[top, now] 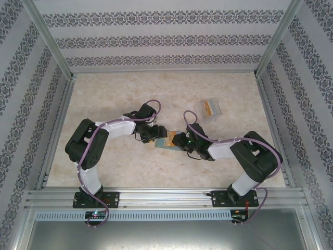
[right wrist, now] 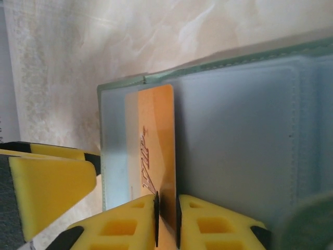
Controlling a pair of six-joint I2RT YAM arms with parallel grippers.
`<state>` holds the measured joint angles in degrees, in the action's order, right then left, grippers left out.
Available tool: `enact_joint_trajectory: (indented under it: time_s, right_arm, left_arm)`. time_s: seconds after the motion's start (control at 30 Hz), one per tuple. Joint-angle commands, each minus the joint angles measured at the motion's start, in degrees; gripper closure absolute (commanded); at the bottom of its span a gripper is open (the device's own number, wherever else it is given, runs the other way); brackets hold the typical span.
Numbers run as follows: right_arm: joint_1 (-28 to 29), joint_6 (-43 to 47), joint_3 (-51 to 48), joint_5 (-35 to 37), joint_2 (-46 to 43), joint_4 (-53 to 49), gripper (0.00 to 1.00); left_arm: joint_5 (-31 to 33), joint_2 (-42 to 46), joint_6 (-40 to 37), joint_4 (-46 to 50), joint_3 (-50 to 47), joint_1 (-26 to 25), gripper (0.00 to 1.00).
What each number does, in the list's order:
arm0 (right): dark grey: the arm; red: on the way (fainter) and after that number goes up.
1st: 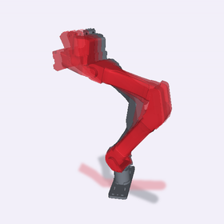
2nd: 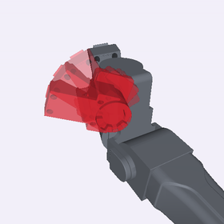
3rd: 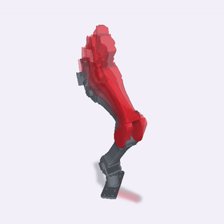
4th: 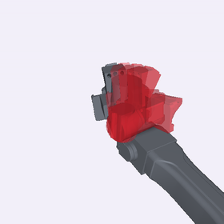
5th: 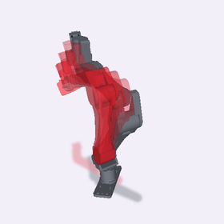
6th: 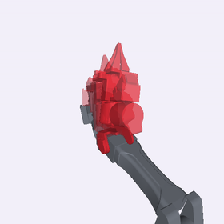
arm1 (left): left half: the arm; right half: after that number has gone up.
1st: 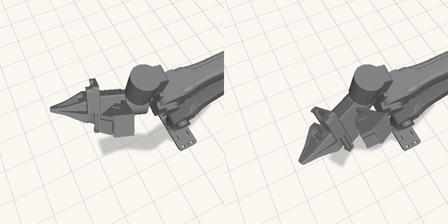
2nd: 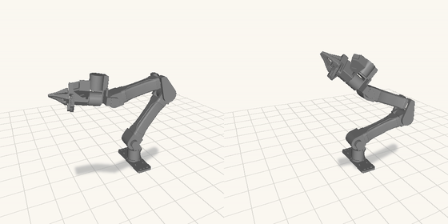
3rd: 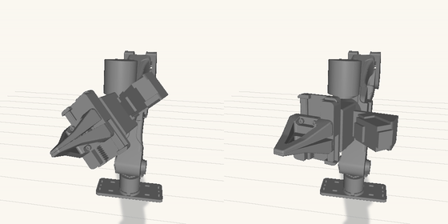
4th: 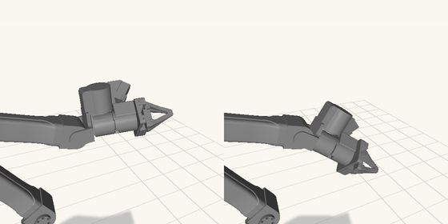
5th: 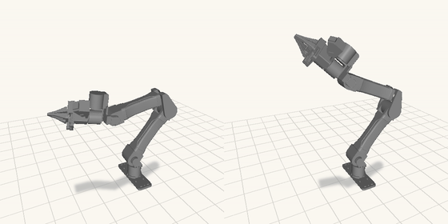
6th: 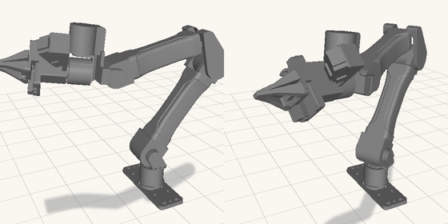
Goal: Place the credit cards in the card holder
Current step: Insert the credit card into the card slot.
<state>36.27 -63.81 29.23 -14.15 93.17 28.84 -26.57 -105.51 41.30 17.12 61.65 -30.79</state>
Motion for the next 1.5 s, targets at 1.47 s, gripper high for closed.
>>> enact_joint_trajectory:
  time_s: [1.47]
  right_arm:
    - [5.20, 8.29, 11.23, 6.11, 3.78, -12.24, 0.83]
  left_arm:
    - [-15.00, -1.49, 7.39, -23.26, -10.73, 2.87, 0.36]
